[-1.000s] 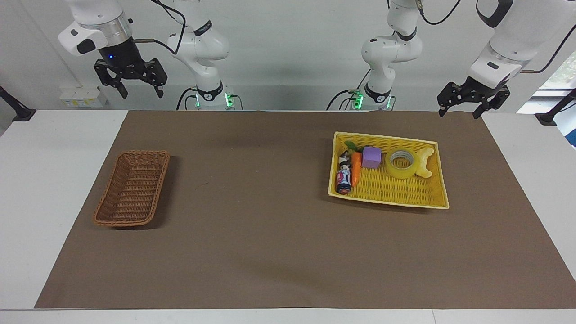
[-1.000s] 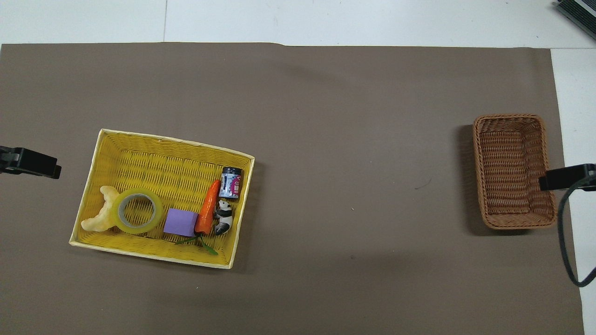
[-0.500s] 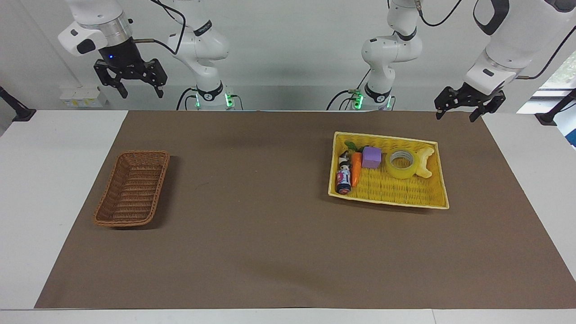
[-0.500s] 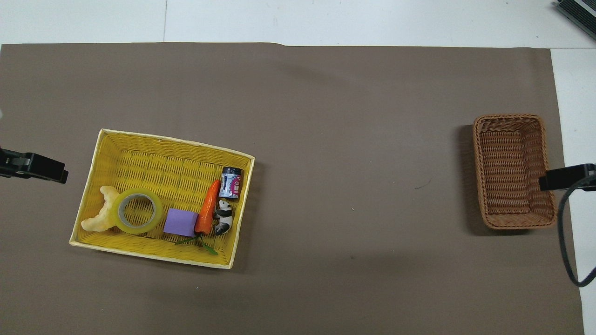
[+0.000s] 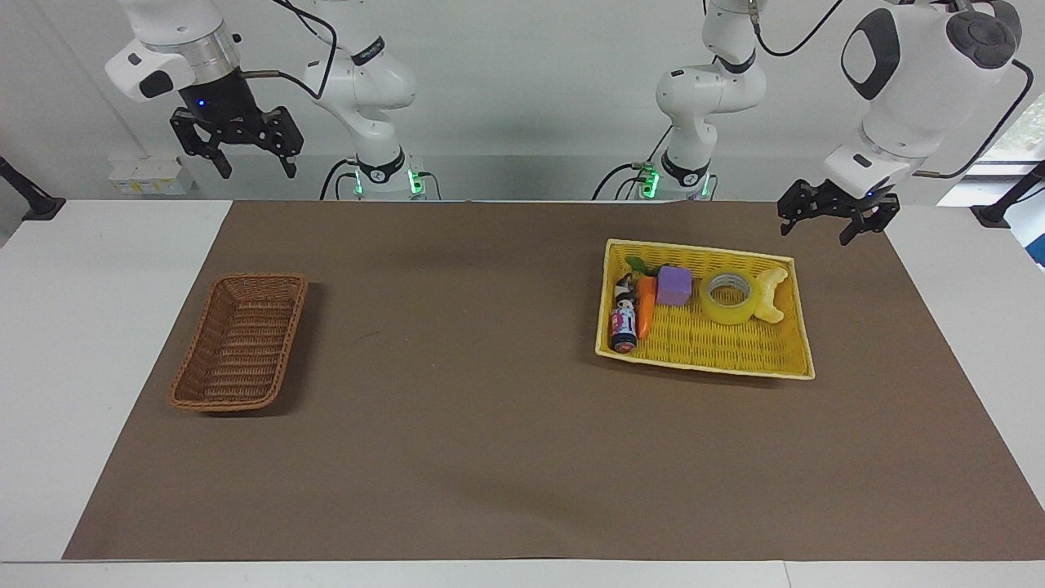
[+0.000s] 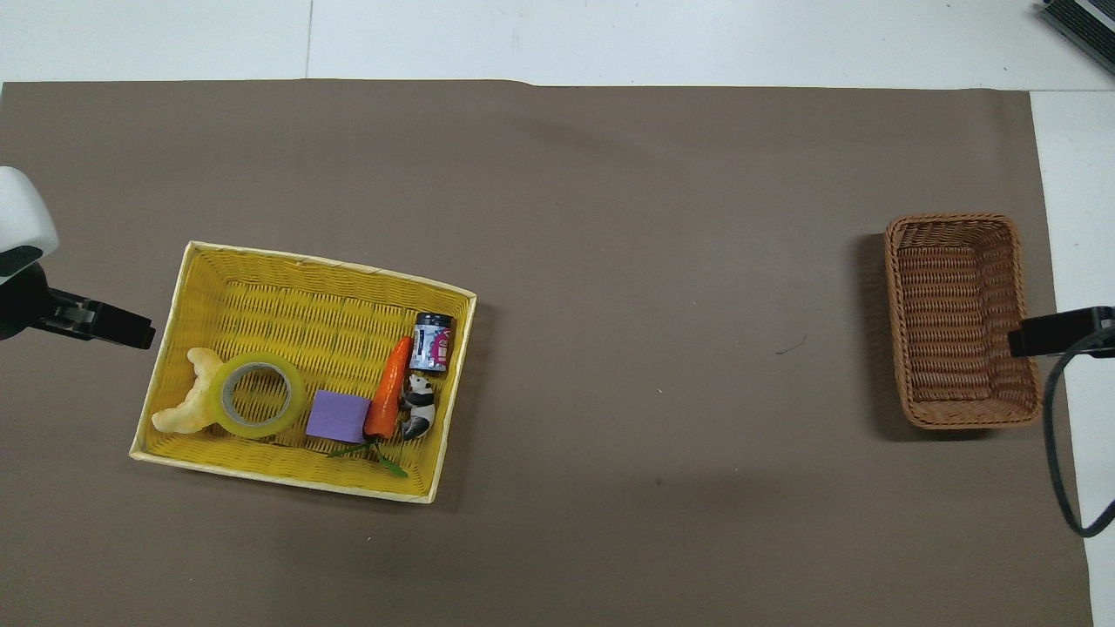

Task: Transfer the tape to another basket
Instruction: 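Reach the left gripper into the yellow basket onto the tape roll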

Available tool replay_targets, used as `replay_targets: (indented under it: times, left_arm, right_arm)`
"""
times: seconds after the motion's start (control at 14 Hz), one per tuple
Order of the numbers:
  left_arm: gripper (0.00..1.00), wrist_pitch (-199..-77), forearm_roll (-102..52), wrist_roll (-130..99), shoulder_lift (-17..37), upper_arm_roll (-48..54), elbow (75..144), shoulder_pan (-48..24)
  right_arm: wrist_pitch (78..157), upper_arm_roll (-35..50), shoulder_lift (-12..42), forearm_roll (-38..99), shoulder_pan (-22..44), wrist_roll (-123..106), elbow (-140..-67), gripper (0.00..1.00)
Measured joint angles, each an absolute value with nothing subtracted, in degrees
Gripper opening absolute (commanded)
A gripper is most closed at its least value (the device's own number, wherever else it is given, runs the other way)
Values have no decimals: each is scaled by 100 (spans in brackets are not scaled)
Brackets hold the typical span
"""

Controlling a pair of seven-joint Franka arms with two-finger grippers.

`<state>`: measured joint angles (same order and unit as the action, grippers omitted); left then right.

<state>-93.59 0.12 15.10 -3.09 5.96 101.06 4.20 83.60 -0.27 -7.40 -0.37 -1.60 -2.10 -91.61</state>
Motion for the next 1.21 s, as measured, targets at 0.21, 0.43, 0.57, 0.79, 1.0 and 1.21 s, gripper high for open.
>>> replay_targets:
  times: [0.21,0.43,0.57,0.79,1.0,1.21]
  left_arm:
    - [100,-9798,12,1753,-320,581,10498,426]
    - [100,-10309,12,1816,-320,581,10924,426]
    - [100,-10536,12,1828,-319,582,11115,426]
    - [100,-10889,12,1843,-315,582,11438,426]
    - [100,-11221,12,1904,-298,577,11767,427]
    - [100,-11786,12,1946,-230,568,12260,429]
  right_arm:
    - [8360,-27,-740,-37,-160,-210,-9161,100]
    - [8360,-27,-740,-37,-160,-210,-9161,100]
    - [8360,-27,-740,-37,-160,-210,-9161,100]
    - [8360,-27,-740,-37,-160,-210,-9161,100]
    - [8360,-27,-740,-37,-160,-210,-9161,100]
    - [8360,-27,-740,-37,-160,-210,-9161,100]
